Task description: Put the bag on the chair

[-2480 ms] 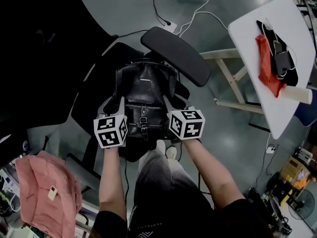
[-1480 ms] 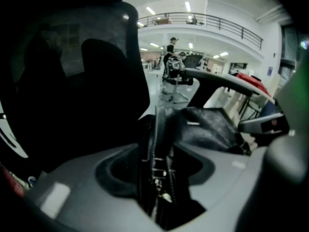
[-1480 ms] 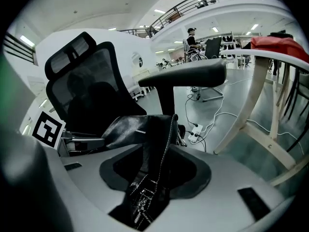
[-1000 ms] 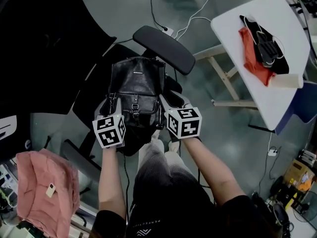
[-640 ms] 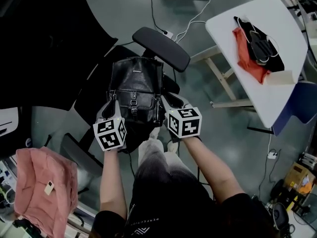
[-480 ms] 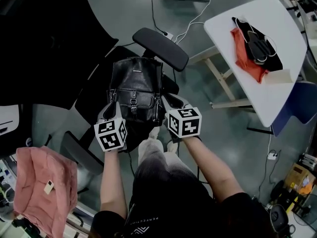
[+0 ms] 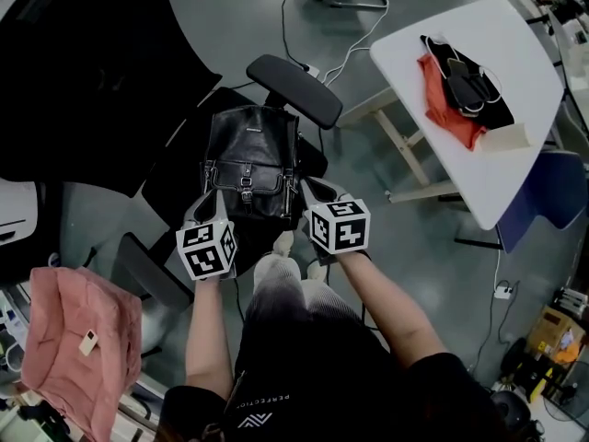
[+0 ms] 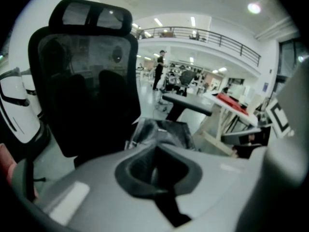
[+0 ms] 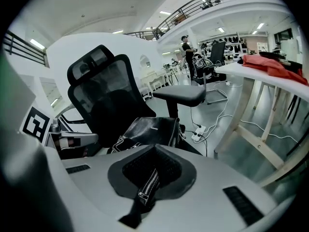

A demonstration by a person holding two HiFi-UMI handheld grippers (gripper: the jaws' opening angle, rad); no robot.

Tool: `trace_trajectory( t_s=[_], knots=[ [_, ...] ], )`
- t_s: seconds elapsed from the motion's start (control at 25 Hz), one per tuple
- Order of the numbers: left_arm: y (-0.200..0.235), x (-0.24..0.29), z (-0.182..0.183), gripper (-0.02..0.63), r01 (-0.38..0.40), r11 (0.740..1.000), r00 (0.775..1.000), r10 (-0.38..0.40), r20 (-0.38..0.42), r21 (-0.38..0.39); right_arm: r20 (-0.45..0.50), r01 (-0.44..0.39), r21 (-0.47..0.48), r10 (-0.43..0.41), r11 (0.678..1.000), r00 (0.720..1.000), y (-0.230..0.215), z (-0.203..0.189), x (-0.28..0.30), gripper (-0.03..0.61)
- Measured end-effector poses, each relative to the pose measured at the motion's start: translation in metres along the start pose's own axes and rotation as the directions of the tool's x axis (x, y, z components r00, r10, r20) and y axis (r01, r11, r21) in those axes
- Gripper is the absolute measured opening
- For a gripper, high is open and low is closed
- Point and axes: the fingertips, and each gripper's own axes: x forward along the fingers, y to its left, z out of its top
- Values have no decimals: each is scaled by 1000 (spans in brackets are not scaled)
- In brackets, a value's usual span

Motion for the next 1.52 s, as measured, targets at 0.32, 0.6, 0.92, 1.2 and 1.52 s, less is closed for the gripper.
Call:
trace_trajectory(
  t_s=[0.32,0.6,0.92,1.2,1.52],
  knots=[
    [-7,-14,-4,9,8,1000,1000,-8,-16,9,-18,1,6,-1,1000,1000,4,-6,-11,0],
    [-10,-30,-9,9,5,1000,999,-4,-33,29,-42,-10,12,11,1000,999,12,-17,-19,-2],
    [-7,-42,-10,9,4,1000,999,-3,-32,25,-43,-13,9,13,1000,999,17,-18,-26,-2],
    [-8,-45,-6,9,9,1000,1000,-8,-25,24,-44,-21,16,22,1000,999,21,-18,-28,-2],
    [-7,-40,-10,9,22,1000,999,-22,-38,12,-76,-29,8,30,1000,997,25,-21,-26,-2]
  ],
)
